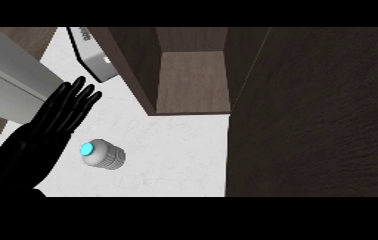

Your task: Pick up the bottled water, place it into the cabinet and close the cabinet

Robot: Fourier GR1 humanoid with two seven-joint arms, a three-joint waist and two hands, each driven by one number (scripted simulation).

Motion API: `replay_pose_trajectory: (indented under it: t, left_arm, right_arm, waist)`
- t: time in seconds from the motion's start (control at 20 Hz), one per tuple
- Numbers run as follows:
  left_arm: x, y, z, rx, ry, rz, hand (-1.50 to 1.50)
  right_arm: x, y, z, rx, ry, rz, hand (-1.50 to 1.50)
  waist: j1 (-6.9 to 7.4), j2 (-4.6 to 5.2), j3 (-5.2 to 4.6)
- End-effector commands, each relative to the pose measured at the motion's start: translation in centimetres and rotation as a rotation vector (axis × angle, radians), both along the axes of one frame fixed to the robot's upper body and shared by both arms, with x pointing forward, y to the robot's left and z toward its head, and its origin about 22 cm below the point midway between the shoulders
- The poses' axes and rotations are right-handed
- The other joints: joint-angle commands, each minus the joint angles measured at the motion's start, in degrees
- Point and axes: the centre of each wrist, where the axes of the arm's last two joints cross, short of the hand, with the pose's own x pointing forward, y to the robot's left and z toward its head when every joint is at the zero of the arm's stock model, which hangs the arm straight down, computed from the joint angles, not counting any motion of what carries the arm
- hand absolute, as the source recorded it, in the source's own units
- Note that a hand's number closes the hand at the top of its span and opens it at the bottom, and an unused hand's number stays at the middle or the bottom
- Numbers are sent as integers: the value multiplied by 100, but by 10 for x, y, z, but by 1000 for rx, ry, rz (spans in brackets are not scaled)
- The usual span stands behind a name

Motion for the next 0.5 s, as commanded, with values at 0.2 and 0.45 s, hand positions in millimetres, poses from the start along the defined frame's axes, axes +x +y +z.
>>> replay_pose_trajectory:
  t: [0.2,0.45]
  left_arm:
    - [-9,71,28,5,110,-134,-150]
    - [-1,94,20,69,141,-63,-150]
  right_arm:
    - [-62,-1,17,30,53,135,-150]
    - [-89,9,25,39,58,119,-150]
  waist:
    - [66,-17,-8]
    - [42,-10,-9]
